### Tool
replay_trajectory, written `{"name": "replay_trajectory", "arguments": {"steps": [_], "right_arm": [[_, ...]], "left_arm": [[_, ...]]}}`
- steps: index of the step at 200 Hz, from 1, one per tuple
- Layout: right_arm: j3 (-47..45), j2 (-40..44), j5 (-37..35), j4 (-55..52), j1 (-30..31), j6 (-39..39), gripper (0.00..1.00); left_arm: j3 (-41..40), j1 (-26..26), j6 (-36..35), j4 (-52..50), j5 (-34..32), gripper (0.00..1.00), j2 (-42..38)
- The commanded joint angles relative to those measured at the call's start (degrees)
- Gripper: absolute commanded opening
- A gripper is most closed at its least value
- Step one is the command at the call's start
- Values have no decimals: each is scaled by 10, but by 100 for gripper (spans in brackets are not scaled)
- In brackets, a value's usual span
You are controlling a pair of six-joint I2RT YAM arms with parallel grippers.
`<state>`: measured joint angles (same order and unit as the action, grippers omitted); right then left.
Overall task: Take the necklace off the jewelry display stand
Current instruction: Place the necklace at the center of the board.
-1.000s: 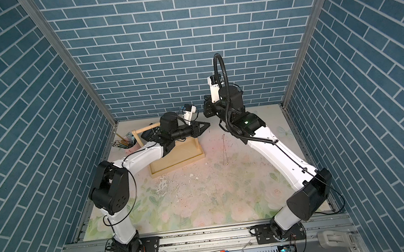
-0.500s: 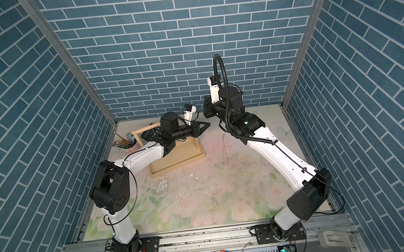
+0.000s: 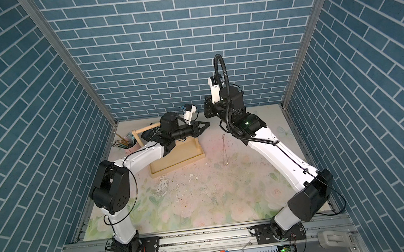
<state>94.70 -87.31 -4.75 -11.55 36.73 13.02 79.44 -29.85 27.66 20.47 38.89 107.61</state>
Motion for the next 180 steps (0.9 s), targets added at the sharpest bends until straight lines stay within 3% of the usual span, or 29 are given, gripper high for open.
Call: {"name": "replay_trajectory", "arguments": {"steps": [1, 180], "right_arm": [[-5, 18, 0, 11, -2, -9, 0], [-14, 31, -8, 8, -2, -14, 0]], "left_arm": [[4, -4, 1, 16, 11, 13, 8], [17, -17, -13, -15, 10, 2, 10]]}}
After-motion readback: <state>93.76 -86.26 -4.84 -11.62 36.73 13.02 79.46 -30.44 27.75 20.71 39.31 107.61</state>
